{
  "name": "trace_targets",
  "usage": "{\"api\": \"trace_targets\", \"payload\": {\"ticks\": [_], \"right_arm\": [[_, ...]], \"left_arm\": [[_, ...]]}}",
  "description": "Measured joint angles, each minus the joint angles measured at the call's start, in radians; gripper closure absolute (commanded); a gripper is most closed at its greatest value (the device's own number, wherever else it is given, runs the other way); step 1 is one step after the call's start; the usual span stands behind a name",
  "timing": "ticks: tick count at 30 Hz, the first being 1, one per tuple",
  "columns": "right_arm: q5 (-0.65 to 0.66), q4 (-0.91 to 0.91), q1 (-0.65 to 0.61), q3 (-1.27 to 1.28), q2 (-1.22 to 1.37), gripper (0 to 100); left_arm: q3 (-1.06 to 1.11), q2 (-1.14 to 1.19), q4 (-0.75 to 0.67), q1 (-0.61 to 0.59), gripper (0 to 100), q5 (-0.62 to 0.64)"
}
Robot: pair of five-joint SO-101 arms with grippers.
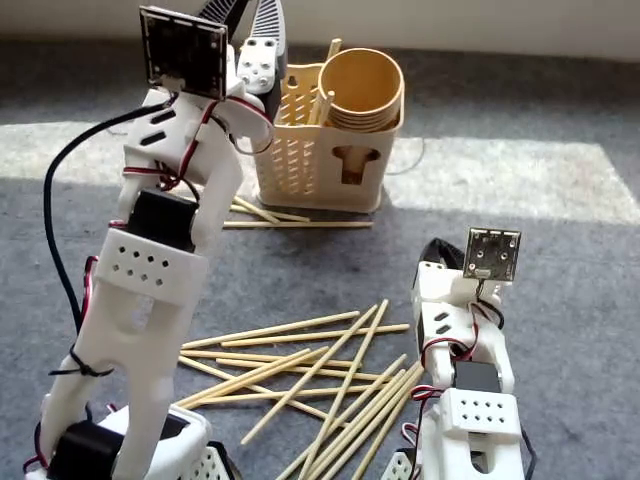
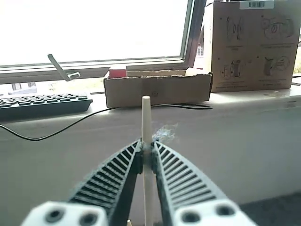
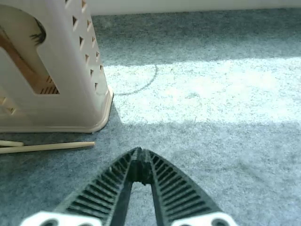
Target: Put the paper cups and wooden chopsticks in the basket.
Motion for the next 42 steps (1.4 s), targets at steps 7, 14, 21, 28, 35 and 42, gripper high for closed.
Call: {"api": "trace_targets", "payload": {"ticks": [7, 14, 21, 28, 35, 42], "right_arm": [[0.0, 0.0, -0.002, 0.0, 0.0, 98.8], [0.0, 0.0, -0.002, 0.0, 0.0, 98.8], [0.025, 0.0, -0.002, 0.0, 0.0, 98.8], [0.046, 0.0, -0.009, 0.0, 0.0, 98.8], [0.046, 0.0, -0.014, 0.0, 0.0, 98.8], [0.046, 0.0, -0.014, 0.0, 0.0, 98.8]], "left_arm": [[0.0, 0.089, 0.0, -0.028, 99, 0.005], [0.002, 0.18, 0.0, -0.038, 99, 0.005], [0.002, 0.255, 0.0, -0.055, 99, 0.008], [0.002, 0.31, 0.081, -0.054, 99, 0.011], [-0.003, 0.347, 0.124, -0.066, 96, 0.046], [-0.026, 0.364, 0.212, -0.112, 87, 0.204]]}}
